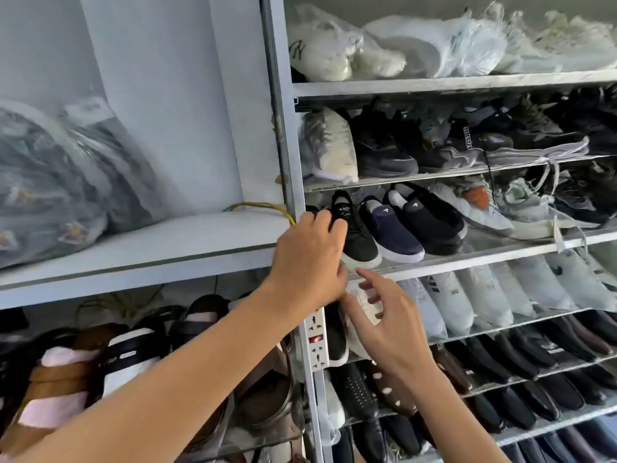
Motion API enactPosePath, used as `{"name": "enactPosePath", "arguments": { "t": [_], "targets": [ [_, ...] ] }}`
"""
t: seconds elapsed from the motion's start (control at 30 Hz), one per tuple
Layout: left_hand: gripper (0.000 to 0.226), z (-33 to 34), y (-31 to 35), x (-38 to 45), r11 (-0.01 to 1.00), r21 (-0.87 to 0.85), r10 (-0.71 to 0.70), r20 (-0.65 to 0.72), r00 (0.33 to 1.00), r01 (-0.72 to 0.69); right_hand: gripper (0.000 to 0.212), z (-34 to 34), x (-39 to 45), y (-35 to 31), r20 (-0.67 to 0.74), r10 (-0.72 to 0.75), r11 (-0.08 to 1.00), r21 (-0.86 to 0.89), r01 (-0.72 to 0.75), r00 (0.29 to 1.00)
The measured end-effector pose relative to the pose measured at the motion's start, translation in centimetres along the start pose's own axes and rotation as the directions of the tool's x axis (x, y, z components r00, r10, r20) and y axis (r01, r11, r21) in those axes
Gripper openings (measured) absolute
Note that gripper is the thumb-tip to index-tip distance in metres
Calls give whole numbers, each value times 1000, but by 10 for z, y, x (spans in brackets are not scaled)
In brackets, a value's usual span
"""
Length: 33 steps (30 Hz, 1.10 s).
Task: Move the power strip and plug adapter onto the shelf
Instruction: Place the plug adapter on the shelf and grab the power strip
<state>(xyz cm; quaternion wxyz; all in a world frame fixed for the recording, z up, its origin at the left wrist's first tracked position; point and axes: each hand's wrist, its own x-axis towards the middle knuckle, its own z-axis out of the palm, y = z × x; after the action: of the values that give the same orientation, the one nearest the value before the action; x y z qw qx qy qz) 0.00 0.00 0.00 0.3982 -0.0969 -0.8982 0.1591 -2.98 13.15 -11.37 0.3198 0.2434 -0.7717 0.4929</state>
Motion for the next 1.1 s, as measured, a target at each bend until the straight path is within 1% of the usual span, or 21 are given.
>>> {"name": "enactPosePath", "arguments": {
  "t": [0.03, 0.1, 0.13, 0.2, 0.27, 0.33, 0.4, 0.5, 0.57, 0.6, 0.67, 0.7, 0.73, 0.77, 0.8, 0.83, 0.87, 0.97, 1.0, 1.03, 1.1],
  "targets": [
    [45, 8, 7, 12, 994, 110, 10, 41, 999, -15, 55, -3, -2, 2, -15, 16, 1000, 23, -15, 1000],
    [50, 31, 16, 32, 949, 314, -26, 177, 984, -31, 56, -8, -7, 6, -20, 51, 999, 17, -51, 998],
    [55, 37, 24, 40, 918, 394, -84, 283, 956, -36, 57, -12, -11, 9, -13, 61, 998, 20, -60, 998],
    [63, 63, 28, 48, 860, 508, -177, 397, 901, -55, 61, -16, -15, 10, -10, 84, 996, 11, -84, 996],
    [63, 80, 29, 50, 830, 554, -235, 438, 868, -55, 66, -22, -18, 14, 7, 95, 995, -1, -95, 995],
    [59, 92, 25, 50, 813, 581, -282, 439, 853, -30, 68, -26, -21, 16, 19, 101, 995, -22, -101, 995],
    [56, 102, 19, 47, 787, 616, -296, 425, 855, -33, 66, -30, -23, 19, 13, 107, 994, -31, -106, 994],
    [51, 101, 16, 47, 784, 619, -316, 458, 831, -43, 61, -34, -25, 24, 2, 110, 993, -52, -110, 994],
    [49, 92, 18, 55, 822, 569, -342, 465, 816, 21, 60, -35, -25, 26, 1, 111, 992, -54, -111, 994],
    [54, 85, 20, 61, 848, 528, -341, 481, 808, 44, 60, -35, -25, 26, 3, 111, 992, -52, -111, 994],
    [74, 62, 21, 77, 905, 424, -274, 552, 787, 18, 63, -34, -24, 26, 13, 113, 993, -42, -113, 993],
    [77, 45, 18, 87, 936, 353, -237, 595, 768, 15, 65, -33, -23, 26, 17, 115, 993, -38, -114, 993],
    [72, 27, 13, 97, 967, 250, -206, 644, 737, 51, 65, -32, -23, 26, 21, 117, 993, -37, -116, 993],
    [63, 9, 7, 108, 982, 145, -186, 694, 696, 118, 65, -31, -23, 25, 24, 120, 992, -35, -119, 992],
    [57, -8, -3, 118, 981, 74, -174, 734, 656, 178, 65, -30, -24, 24, 30, 124, 992, -31, -123, 992],
    [57, -26, -14, 126, 978, 35, -163, 750, 641, 208, 65, -28, -24, 24, 42, 127, 992, -25, -126, 991],
    [58, -42, -27, 132, 976, 9, -152, 748, 646, 219, 67, -27, -24, 22, 59, 130, 991, -21, -129, 990],
    [67, -77, -69, 141, 960, -101, -118, 698, 707, 260, 72, -22, -26, 19, 87, 129, 992, -21, -128, 988],
    [67, -85, -83, 141, 949, -149, -102, 690, 717, 279, 74, -21, -26, 18, 89, 130, 991, -18, -129, 987],
    [63, -91, -99, 140, 932, -198, -87, 690, 719, 303, 76, -19, -25, 16, 92, 130, 992, -17, -129, 987],
    [53, -100, -128, 135, 891, -273, -62, 719, 693, 363, 79, -14, -24, 14, 100, 124, 992, -15, -123, 987]
  ]
}}
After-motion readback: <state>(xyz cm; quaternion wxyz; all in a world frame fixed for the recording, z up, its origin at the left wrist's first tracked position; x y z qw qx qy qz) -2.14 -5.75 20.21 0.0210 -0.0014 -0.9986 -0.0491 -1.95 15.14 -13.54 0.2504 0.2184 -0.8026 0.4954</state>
